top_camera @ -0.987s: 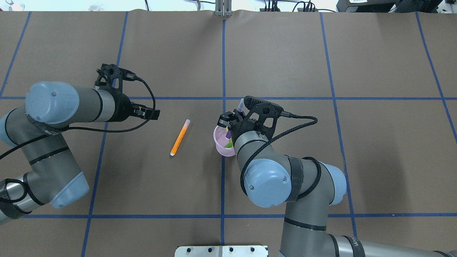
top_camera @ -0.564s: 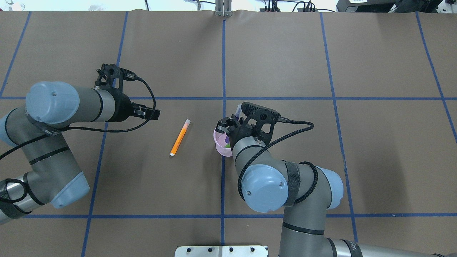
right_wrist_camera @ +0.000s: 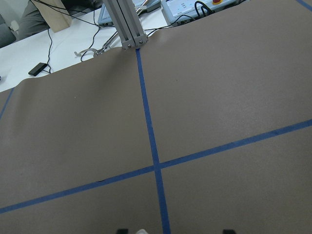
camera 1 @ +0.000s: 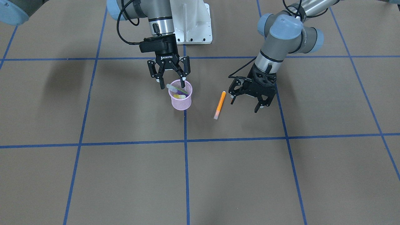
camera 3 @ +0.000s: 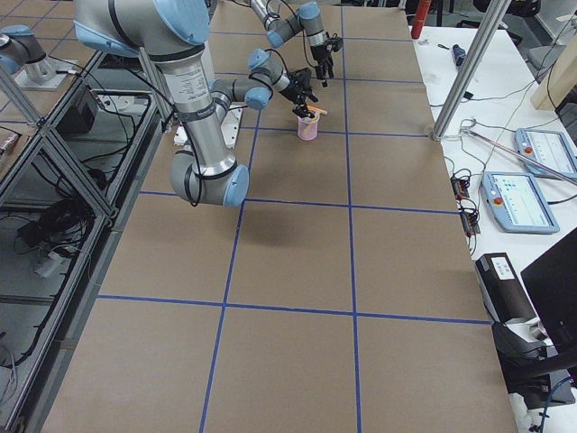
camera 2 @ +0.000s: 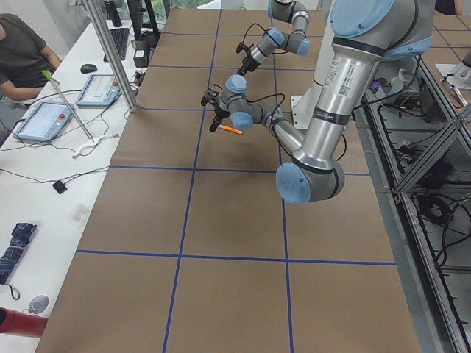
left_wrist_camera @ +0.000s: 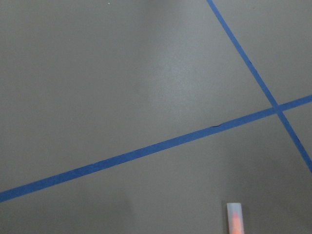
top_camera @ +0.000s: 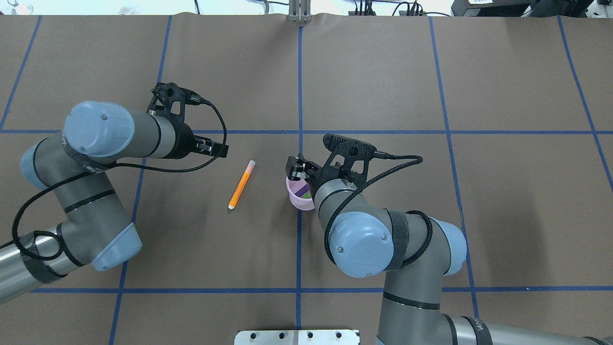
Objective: Collect pens into pen holder
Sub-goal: 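Grasp the orange marker with the left gripper while the right gripper withdraws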
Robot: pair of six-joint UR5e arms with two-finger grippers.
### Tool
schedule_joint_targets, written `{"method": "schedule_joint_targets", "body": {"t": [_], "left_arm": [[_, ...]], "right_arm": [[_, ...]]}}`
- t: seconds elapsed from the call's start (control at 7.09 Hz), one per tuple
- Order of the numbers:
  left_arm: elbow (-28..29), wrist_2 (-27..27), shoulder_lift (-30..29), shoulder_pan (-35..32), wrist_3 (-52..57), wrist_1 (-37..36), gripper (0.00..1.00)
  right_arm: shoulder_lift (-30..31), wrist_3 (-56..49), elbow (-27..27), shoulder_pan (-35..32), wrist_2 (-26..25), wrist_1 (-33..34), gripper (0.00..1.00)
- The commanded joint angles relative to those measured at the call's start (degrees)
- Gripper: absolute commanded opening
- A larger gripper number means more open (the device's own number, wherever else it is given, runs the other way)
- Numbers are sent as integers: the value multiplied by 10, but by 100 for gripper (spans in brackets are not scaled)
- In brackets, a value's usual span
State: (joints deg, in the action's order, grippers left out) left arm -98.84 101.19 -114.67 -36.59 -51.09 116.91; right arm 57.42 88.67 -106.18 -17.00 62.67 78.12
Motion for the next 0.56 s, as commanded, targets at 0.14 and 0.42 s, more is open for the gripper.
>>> {"method": "schedule_joint_targets", "body": {"t": [0.14,0.42], "left_arm": [[49,59,-104,1,73,-161,99],[101,101,-128,0,127,-184,99]], "right_arm": [[50,-87,-32,-93,186,1,99],[110,-136,-32,-172,380,5,100]]}}
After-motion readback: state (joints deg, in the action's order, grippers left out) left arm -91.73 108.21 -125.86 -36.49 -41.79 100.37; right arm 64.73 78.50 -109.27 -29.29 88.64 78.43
